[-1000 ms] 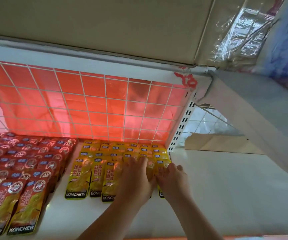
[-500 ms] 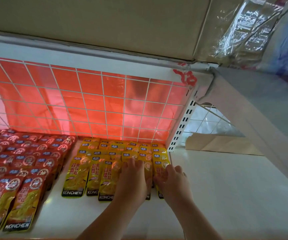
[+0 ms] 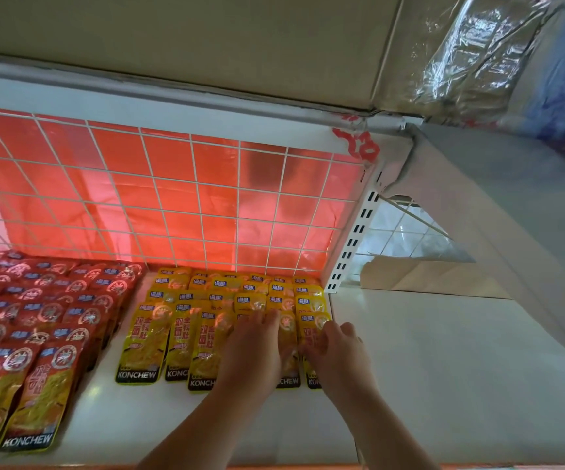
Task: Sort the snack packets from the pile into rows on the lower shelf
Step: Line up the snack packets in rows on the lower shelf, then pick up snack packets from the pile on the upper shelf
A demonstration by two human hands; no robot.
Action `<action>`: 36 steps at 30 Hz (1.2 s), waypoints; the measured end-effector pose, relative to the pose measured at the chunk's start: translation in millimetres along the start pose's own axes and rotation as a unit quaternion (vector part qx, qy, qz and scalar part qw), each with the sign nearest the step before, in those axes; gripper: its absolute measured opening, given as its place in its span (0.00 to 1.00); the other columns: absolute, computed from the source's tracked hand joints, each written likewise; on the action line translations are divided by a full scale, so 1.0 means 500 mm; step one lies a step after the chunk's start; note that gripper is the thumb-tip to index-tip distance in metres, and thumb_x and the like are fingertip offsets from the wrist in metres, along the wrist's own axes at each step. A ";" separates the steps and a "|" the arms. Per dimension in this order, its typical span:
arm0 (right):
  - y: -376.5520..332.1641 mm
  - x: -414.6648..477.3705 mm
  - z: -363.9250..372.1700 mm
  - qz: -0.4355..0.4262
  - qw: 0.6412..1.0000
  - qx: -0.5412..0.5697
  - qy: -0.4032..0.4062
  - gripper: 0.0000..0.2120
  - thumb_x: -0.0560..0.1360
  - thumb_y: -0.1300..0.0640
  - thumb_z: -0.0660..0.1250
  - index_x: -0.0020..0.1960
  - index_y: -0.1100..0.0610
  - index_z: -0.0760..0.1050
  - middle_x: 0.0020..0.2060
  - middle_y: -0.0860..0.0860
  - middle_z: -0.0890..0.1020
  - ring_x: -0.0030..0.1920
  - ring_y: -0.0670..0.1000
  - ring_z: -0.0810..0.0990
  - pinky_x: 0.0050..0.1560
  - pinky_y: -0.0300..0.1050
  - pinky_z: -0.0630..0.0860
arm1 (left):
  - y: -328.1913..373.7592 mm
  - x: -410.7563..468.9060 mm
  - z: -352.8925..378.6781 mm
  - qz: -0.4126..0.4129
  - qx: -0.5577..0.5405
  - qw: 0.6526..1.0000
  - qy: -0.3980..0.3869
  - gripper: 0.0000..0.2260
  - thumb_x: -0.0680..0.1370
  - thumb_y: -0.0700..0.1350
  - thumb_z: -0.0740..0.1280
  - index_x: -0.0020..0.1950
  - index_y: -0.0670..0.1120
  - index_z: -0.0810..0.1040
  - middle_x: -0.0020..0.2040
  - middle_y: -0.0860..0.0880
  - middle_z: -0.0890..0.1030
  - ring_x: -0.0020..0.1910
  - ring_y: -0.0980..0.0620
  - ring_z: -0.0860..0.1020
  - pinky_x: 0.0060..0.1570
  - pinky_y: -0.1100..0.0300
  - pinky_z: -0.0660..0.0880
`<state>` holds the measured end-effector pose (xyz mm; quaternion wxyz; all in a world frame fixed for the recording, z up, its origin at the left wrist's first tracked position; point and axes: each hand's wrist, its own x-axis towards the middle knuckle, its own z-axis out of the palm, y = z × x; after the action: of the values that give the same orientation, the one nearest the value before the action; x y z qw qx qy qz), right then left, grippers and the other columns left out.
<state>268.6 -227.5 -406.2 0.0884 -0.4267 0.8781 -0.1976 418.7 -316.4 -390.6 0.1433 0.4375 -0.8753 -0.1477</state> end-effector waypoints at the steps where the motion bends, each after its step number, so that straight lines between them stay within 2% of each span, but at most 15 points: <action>1: 0.001 0.000 0.001 -0.002 1.000 0.001 0.001 0.18 0.75 0.38 0.70 0.55 0.50 0.73 0.45 0.46 0.69 0.47 0.52 0.74 0.46 0.48 0.77 | 0.000 0.000 0.001 0.003 0.003 1.000 0.001 0.28 0.78 0.66 0.67 0.74 0.55 0.67 0.61 0.54 0.76 0.61 0.53 0.74 0.55 0.59 0.71; 6: 0.005 -0.003 -0.001 -0.008 1.000 0.008 0.001 0.18 0.76 0.39 0.70 0.58 0.49 0.74 0.46 0.46 0.70 0.47 0.52 0.76 0.44 0.46 0.76 | -0.006 -0.001 0.004 0.015 -0.003 1.000 -0.002 0.28 0.79 0.66 0.65 0.75 0.55 0.67 0.63 0.53 0.74 0.62 0.52 0.73 0.57 0.57 0.73; 13: -0.001 -0.009 -0.012 0.002 1.000 0.025 0.001 0.15 0.76 0.42 0.71 0.56 0.50 0.75 0.47 0.47 0.71 0.47 0.52 0.76 0.46 0.48 0.79 | -0.008 -0.003 0.000 0.020 -0.013 1.000 -0.002 0.27 0.79 0.65 0.65 0.75 0.56 0.67 0.63 0.54 0.75 0.62 0.52 0.74 0.57 0.57 0.74; 18: -0.021 0.003 -0.052 -0.024 0.998 0.021 0.054 0.14 0.75 0.42 0.72 0.51 0.51 0.75 0.45 0.47 0.72 0.47 0.53 0.75 0.41 0.44 0.68 | -0.009 0.003 -0.023 0.047 -0.048 0.997 0.032 0.24 0.80 0.64 0.63 0.74 0.56 0.70 0.61 0.55 0.77 0.61 0.54 0.75 0.57 0.56 0.75; 20: -0.044 0.011 -0.076 -0.037 0.996 0.045 0.071 0.13 0.75 0.44 0.73 0.48 0.50 0.74 0.44 0.47 0.73 0.46 0.53 0.75 0.41 0.45 0.68 | -0.006 0.011 -0.044 0.058 -0.063 0.996 0.039 0.25 0.80 0.63 0.64 0.75 0.55 0.72 0.60 0.53 0.78 0.61 0.52 0.75 0.57 0.56 0.76; 23: -0.094 0.025 -0.112 -0.063 0.990 0.083 0.093 0.11 0.75 0.46 0.74 0.48 0.50 0.75 0.45 0.46 0.75 0.47 0.51 0.76 0.42 0.45 0.70 | 0.004 0.024 -0.094 0.084 -0.089 0.990 0.069 0.22 0.79 0.59 0.68 0.71 0.53 0.76 0.56 0.51 0.80 0.58 0.49 0.77 0.55 0.54 0.76; 27: -0.176 0.033 -0.161 -0.123 0.975 0.156 0.102 0.07 0.76 0.51 0.72 0.47 0.48 0.74 0.46 0.44 0.76 0.46 0.47 0.77 0.41 0.39 0.69 | 0.008 0.042 -0.187 0.117 -0.121 0.981 0.102 0.20 0.76 0.54 0.72 0.67 0.52 0.79 0.53 0.51 0.80 0.56 0.48 0.78 0.53 0.54 0.76; 30: -0.240 0.034 -0.211 -0.159 0.960 0.204 0.107 0.07 0.77 0.54 0.71 0.46 0.46 0.74 0.45 0.42 0.77 0.47 0.44 0.80 0.43 0.42 0.71 | -0.001 0.050 -0.278 0.142 -0.158 0.968 0.132 0.19 0.75 0.50 0.73 0.66 0.51 0.80 0.52 0.51 0.81 0.54 0.50 0.79 0.54 0.55 0.75; 33: -0.301 0.032 -0.279 -0.185 0.944 0.235 0.136 0.08 0.78 0.54 0.71 0.45 0.46 0.73 0.45 0.44 0.80 0.47 0.42 0.81 0.42 0.41 0.73 | -0.007 0.053 -0.375 0.163 -0.175 0.958 0.157 0.19 0.75 0.52 0.72 0.65 0.52 0.80 0.52 0.52 0.81 0.52 0.54 0.78 0.53 0.60 0.72; 34: -0.321 0.027 -0.303 -0.194 0.937 0.247 0.149 0.07 0.78 0.55 0.71 0.45 0.46 0.74 0.45 0.45 0.81 0.47 0.42 0.81 0.42 0.40 0.73 | -0.007 0.052 -0.404 0.170 -0.178 0.955 0.165 0.19 0.75 0.53 0.71 0.65 0.53 0.80 0.52 0.53 0.81 0.52 0.55 0.78 0.53 0.61 0.71; 36: -0.370 0.008 -0.353 -0.216 0.920 0.273 0.177 0.04 0.77 0.53 0.69 0.45 0.47 0.75 0.44 0.45 0.82 0.45 0.40 0.81 0.42 0.32 0.71 | -0.006 0.048 -0.461 0.193 -0.191 0.945 0.182 0.18 0.76 0.53 0.71 0.65 0.54 0.80 0.52 0.55 0.80 0.51 0.57 0.77 0.52 0.61 0.72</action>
<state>341.0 -286.0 -168.2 -0.0007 -0.5236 0.6775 -0.5165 494.6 -368.4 -177.9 0.4071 0.2443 -0.8572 -0.1996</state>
